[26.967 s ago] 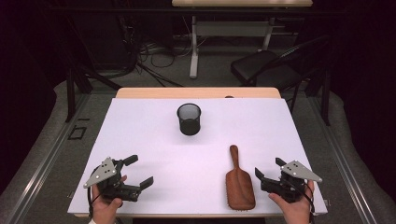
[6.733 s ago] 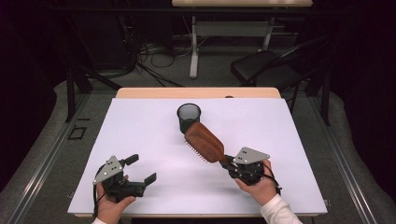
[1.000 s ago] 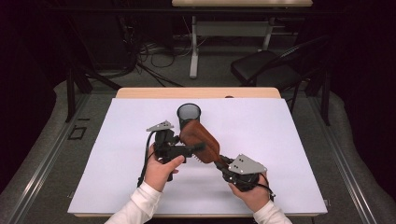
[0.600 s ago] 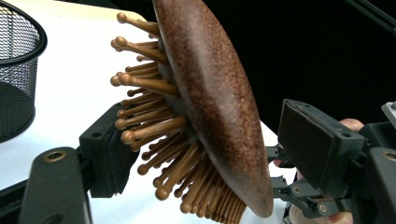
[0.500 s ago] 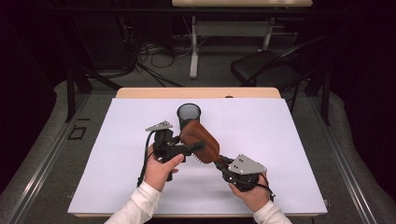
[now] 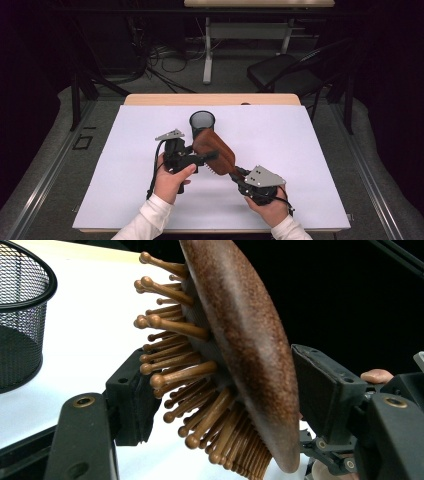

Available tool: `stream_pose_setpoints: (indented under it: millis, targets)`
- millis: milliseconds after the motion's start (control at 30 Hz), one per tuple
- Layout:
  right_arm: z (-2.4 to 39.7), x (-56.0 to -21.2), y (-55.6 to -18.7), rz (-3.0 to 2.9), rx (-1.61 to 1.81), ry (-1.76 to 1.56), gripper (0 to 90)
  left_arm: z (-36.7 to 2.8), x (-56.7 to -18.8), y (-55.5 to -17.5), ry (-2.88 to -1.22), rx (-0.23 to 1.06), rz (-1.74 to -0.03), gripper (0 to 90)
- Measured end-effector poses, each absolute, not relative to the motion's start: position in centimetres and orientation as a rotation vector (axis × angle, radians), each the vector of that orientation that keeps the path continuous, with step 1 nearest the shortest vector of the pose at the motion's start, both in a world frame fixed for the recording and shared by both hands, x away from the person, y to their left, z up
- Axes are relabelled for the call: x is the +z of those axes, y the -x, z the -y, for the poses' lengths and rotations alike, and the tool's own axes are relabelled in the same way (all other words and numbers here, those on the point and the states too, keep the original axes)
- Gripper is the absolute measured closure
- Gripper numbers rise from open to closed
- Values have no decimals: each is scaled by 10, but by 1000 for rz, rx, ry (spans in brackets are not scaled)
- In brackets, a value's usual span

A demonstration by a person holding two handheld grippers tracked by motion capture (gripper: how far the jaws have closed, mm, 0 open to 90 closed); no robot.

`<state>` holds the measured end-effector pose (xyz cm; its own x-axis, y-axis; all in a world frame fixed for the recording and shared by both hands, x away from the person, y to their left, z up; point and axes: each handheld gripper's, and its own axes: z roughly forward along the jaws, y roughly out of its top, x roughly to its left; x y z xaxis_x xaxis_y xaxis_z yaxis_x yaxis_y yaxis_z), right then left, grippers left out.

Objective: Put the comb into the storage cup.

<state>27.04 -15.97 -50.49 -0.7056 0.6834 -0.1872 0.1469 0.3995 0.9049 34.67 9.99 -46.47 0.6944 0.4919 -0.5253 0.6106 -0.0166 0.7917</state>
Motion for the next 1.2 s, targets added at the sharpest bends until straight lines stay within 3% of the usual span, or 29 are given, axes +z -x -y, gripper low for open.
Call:
stream_pose_setpoints:
  millis: [1200]
  targets:
    - [158,-508,-270,-2103,1302,-701,726,-104,-464,-348,-1598,-233,-975,409]
